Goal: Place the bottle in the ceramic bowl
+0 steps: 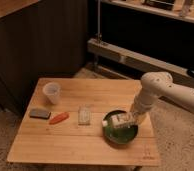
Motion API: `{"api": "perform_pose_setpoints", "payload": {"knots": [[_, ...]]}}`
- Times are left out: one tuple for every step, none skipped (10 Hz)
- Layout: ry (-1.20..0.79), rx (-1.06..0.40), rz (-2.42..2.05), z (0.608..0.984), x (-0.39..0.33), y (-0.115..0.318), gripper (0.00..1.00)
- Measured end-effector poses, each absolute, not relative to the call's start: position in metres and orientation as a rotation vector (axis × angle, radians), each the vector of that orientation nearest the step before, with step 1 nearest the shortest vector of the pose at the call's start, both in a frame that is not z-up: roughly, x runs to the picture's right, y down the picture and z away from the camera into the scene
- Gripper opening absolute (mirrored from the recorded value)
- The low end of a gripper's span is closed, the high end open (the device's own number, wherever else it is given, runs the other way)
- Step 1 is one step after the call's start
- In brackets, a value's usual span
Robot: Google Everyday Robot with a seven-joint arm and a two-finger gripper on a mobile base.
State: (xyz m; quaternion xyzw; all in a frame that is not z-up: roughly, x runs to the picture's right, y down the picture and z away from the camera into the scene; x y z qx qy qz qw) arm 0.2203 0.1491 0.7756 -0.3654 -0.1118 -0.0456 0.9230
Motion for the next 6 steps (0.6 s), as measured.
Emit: {"api": "perform_pose_setpoints", "payload": {"knots": [[-0.22, -0.748, -0.082, 0.7728, 0.2215, 0.1468, 0.91], [-0.218, -0.745, -0.072, 0.7693, 0.2173, 0.1407, 0.98], [-0.217, -0.748, -0.072, 0.7691, 0.2177, 0.1407, 0.98], [-0.219, -0.753, -0.077, 0.7718, 0.2179, 0.1446, 0.98], [-0.224, -0.754, -0.086, 0.7759, 0.2147, 0.1474, 0.98], [-0.228, -0.75, -0.089, 0.7779, 0.213, 0.1481, 0.98]]}}
